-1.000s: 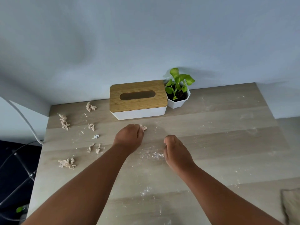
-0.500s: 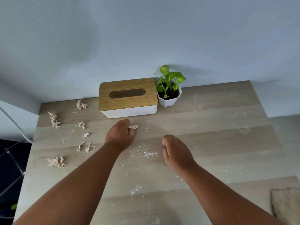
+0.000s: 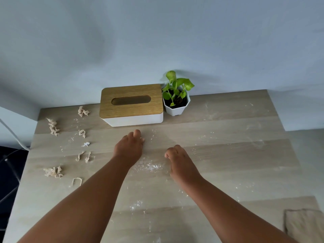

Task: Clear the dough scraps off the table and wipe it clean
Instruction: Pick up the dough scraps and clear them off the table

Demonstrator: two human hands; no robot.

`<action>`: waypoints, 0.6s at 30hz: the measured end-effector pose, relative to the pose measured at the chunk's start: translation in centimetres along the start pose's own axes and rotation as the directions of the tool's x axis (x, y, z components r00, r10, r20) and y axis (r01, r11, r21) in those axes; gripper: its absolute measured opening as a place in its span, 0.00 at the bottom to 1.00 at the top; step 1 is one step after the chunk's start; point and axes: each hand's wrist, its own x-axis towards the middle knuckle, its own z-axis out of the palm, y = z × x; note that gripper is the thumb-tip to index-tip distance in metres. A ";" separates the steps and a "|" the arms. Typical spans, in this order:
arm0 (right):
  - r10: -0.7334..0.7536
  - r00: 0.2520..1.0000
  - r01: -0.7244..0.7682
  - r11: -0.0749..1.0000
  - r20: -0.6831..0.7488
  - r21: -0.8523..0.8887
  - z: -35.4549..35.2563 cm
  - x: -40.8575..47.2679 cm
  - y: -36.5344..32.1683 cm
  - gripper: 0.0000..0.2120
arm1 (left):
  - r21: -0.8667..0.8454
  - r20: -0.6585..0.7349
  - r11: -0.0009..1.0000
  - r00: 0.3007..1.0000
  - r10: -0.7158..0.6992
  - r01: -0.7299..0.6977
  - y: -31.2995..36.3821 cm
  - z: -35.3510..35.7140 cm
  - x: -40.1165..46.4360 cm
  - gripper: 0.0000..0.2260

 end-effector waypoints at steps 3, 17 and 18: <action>-0.007 0.998 0.010 0.999 0.058 -0.038 0.0 0.0 -0.1 0.24 | 0.025 -0.027 0.998 0.998 0.051 -0.050 0.6 -0.9 -1.2 0.13; -0.151 0.988 0.150 0.988 -0.033 -0.030 4.6 0.0 -7.0 0.05 | -0.280 -0.118 0.938 0.963 -0.244 0.203 -12.9 -7.4 -14.3 0.07; -0.150 0.988 0.149 0.988 -0.029 -0.038 5.0 0.0 -7.7 0.05 | -0.290 -0.116 0.926 0.951 -0.286 0.243 -14.5 -7.8 -15.3 0.07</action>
